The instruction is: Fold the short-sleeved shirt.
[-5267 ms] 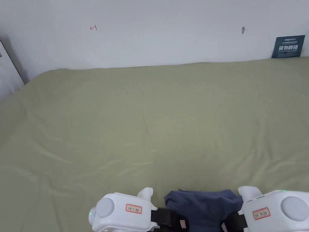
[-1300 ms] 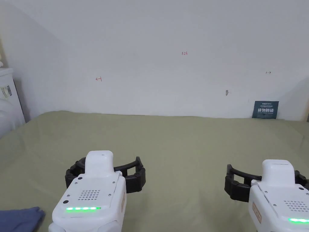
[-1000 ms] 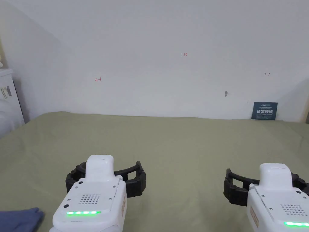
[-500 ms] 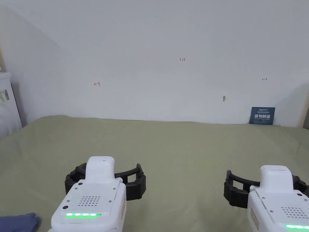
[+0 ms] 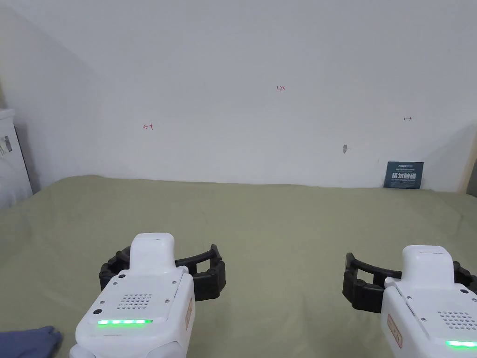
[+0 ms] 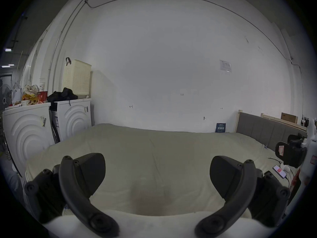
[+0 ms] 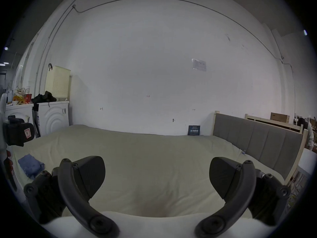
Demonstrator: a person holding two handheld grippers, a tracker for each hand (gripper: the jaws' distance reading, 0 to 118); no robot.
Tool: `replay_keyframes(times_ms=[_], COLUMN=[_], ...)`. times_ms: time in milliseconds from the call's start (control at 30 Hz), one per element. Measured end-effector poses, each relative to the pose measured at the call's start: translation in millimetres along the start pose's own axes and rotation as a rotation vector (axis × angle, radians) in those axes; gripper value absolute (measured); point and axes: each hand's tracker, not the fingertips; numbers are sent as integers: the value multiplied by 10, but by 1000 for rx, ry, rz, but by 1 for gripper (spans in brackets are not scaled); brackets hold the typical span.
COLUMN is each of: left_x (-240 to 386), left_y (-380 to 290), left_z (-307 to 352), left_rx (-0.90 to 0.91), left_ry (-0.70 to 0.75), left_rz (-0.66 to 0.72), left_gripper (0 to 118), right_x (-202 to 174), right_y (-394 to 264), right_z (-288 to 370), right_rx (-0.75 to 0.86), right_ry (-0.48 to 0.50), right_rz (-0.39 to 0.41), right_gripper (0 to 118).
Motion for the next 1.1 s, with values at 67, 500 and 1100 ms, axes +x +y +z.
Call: replay_keyframes(times_ms=[67, 500, 1100], left_x=[-4, -18, -35], left_y=[-4, -13, 21], left_z=[0, -24, -33], left_rx=[-2, -23, -35], left_ry=[5, 6, -7], left_rz=[-1, 3, 22], left_gripper=[118, 118, 118], right_x=[6, 32, 117], right_y=[7, 58, 178], right_z=[-4, 24, -32], right_rx=[-3, -3, -66], right_ry=[-7, 39, 85], right_rz=[2, -44, -148], right_gripper=[118, 118, 118])
